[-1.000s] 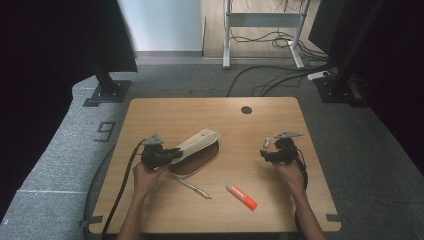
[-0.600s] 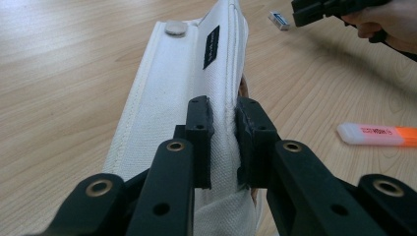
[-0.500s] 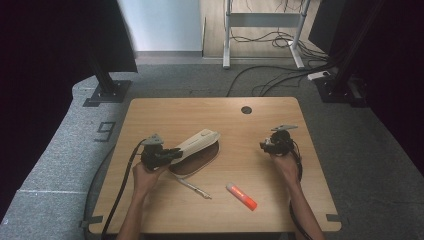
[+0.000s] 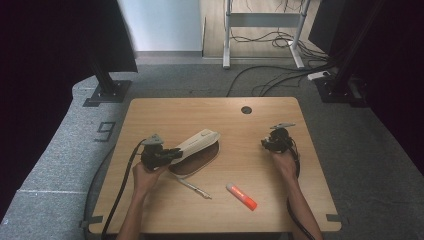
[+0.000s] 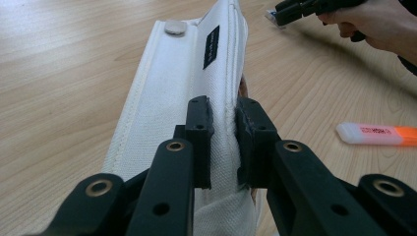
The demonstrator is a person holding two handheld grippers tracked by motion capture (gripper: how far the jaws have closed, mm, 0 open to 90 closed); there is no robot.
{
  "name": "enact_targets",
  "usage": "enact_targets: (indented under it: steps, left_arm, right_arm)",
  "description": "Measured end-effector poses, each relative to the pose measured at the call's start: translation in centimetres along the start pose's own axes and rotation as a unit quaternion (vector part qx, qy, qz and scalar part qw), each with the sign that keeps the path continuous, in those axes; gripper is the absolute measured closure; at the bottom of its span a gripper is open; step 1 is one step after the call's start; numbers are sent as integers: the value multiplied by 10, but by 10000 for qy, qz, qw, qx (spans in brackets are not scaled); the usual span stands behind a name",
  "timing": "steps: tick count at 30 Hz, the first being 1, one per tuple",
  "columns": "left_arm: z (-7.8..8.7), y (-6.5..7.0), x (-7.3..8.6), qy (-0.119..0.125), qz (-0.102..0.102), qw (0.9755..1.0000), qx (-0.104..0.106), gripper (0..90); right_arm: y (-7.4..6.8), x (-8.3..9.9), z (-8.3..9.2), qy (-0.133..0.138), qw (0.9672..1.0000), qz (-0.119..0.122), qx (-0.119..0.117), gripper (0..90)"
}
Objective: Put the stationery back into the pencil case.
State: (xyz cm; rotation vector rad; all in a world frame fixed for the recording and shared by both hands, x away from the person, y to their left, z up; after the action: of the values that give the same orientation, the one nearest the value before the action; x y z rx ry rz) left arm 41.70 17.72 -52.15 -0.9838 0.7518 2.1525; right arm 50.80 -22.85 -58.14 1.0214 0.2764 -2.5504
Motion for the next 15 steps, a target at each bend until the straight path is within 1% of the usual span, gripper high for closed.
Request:
enact_targets:
  steps: [5, 6, 7, 15]
  left_arm:
    - [0, 0, 0, -3, -12, 10000, 0, 772]
    - [0, 0, 0, -3, -11, 10000, 3, 772]
    - [0, 0, 0, -3, -10, 10000, 8, 771]
    - [0, 1, 0, 13, -5, 10000, 6, 771]
  right_arm:
    - [1, 3, -1, -52, 10000, 35, 31, 651]
    - [1, 3, -1, -52, 10000, 35, 31, 651]
    - [3, 3, -1, -56, 10000, 16, 22, 706]
    - [5, 4, 2, -17, 10000, -72, -32, 717]
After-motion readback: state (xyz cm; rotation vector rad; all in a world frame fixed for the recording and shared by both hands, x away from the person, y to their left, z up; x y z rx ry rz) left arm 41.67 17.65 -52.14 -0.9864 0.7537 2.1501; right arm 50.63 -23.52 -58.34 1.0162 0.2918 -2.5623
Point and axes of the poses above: each handheld gripper's, and its own axes: z roughly backward along the jaws, x roughly out of its underside, y roughly to its right, the point moved 6 cm from there along -z, roughly forward along the jaws
